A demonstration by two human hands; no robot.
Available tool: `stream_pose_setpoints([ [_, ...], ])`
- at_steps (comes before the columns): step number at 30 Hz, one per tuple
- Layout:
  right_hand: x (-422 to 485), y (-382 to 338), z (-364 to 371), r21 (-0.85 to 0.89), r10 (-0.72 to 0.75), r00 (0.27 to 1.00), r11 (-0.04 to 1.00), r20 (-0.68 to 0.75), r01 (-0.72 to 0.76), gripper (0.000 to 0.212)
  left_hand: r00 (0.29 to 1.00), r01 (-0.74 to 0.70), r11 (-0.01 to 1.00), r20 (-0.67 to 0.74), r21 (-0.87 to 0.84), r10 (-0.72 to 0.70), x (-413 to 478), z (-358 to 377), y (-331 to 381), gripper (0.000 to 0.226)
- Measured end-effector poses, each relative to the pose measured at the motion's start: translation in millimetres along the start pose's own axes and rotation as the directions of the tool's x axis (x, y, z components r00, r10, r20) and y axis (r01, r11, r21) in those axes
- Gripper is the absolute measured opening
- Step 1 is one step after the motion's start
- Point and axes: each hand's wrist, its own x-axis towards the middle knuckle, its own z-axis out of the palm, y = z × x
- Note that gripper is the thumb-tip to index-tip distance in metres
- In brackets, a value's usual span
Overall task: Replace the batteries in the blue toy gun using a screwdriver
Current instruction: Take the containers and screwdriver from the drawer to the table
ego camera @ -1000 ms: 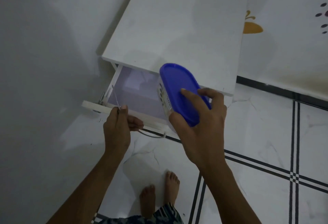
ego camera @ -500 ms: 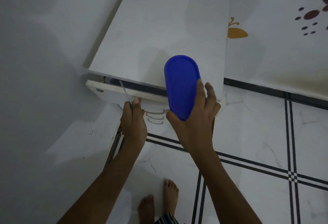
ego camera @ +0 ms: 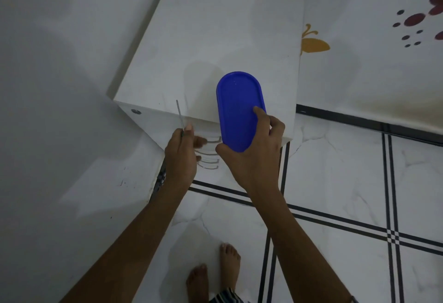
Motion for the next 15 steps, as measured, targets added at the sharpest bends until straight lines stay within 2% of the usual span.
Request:
stream_pose_setpoints([
  [2,-1,-1,-1,0.017,0.025,1.0,1.0,-0.006,-0.025,0.098,0.996,0.088,0.996,0.02,-0.02,-0.087,-4,-7,0,0.037],
  [6,-14,-8,-12,0.091,0.097,0.995,0.991,-0.007,-0.096,0.095,0.992,0.051,0.983,0.105,0.179,-0.071,-18,-28,9,0.022],
  [9,-33,-22,-34,0.105,0.129,0.992,0.986,0.013,-0.129,0.093,0.974,0.197,0.965,0.074,0.17,-0.212,-33,-38,34,0.021],
  [12,-54,-42,-69,0.109,0.129,0.992,0.986,0.01,-0.129,0.092,0.977,0.113,0.953,0.143,0.281,-0.158,-60,-44,70,0.023],
  [15,-82,-73,-120,0.093,0.141,0.989,0.986,-0.042,-0.137,0.093,0.972,0.002,0.953,0.225,0.305,-0.073,-101,-51,117,0.023],
])
